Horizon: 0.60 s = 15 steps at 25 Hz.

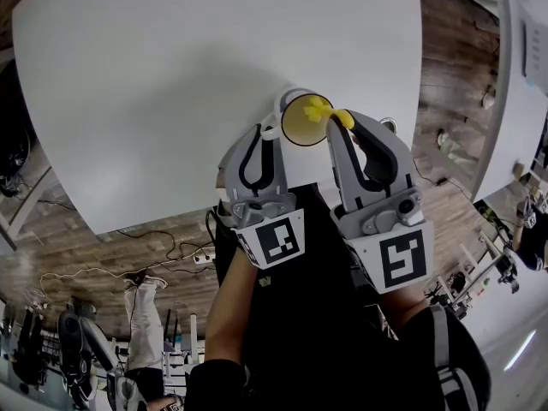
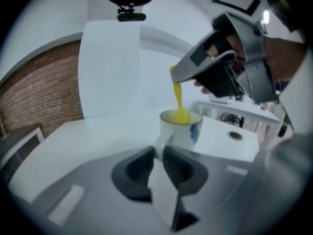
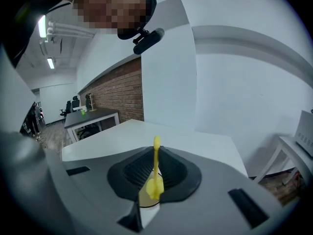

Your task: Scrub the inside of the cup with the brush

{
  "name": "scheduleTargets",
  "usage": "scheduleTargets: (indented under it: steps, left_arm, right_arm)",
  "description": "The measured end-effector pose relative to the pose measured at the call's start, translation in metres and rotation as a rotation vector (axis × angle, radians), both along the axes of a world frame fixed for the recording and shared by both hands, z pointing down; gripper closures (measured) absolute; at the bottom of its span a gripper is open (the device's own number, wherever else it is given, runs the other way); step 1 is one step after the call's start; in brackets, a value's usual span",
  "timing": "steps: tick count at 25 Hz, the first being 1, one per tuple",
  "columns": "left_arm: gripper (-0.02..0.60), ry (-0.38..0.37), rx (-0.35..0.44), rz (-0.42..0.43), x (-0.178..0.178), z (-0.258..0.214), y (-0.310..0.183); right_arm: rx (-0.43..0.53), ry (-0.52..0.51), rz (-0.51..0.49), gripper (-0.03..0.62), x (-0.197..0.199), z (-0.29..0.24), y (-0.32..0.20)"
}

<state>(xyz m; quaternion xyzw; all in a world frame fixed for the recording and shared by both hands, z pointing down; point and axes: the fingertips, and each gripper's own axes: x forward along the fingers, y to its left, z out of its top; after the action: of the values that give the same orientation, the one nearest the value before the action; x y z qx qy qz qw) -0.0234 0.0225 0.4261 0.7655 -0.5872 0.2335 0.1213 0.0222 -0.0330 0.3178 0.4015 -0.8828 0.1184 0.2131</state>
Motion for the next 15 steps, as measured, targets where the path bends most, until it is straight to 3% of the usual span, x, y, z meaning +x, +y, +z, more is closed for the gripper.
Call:
scheduleTargets:
  steps: [15]
  left_arm:
    - [0.522, 0.002, -0.003, 0.0, 0.0, 0.0, -0.001]
  right_arm:
    - [-0.053, 0.043, 0.008, 0.563, 0.003, 0.04, 0.001]
